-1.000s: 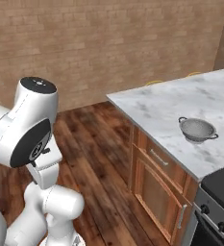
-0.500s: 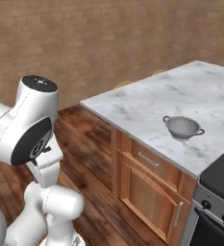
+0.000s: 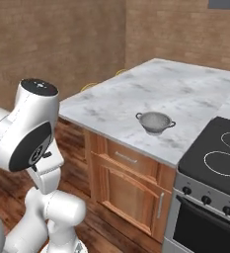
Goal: Pick the bowl and colander and place them in the sink. Then turn on the water.
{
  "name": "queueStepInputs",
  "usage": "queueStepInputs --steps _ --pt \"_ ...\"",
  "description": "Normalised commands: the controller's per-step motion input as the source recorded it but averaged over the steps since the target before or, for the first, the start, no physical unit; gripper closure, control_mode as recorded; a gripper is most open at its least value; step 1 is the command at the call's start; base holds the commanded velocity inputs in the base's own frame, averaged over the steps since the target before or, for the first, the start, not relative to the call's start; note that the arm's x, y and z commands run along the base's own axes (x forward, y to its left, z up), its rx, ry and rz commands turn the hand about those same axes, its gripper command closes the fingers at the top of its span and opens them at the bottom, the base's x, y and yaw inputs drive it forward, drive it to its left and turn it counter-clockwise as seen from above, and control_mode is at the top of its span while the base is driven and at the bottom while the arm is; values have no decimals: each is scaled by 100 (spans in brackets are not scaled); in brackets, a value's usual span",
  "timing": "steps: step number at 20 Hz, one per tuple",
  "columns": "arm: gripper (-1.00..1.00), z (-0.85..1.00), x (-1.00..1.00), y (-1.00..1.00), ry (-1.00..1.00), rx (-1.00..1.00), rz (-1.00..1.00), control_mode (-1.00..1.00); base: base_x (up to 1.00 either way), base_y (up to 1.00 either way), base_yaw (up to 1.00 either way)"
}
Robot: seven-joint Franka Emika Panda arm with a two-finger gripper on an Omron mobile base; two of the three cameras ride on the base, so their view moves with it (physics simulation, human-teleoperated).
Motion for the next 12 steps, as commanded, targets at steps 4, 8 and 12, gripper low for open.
queueStepInputs --steps 4,8,12 --pt "-100 0 0 0 0 0 0 100 44 1 -33" --pt "-100 0 0 0 0 0 0 100 42 0 -25" --pt "-100 0 0 0 0 0 0 100 54 2 -24"
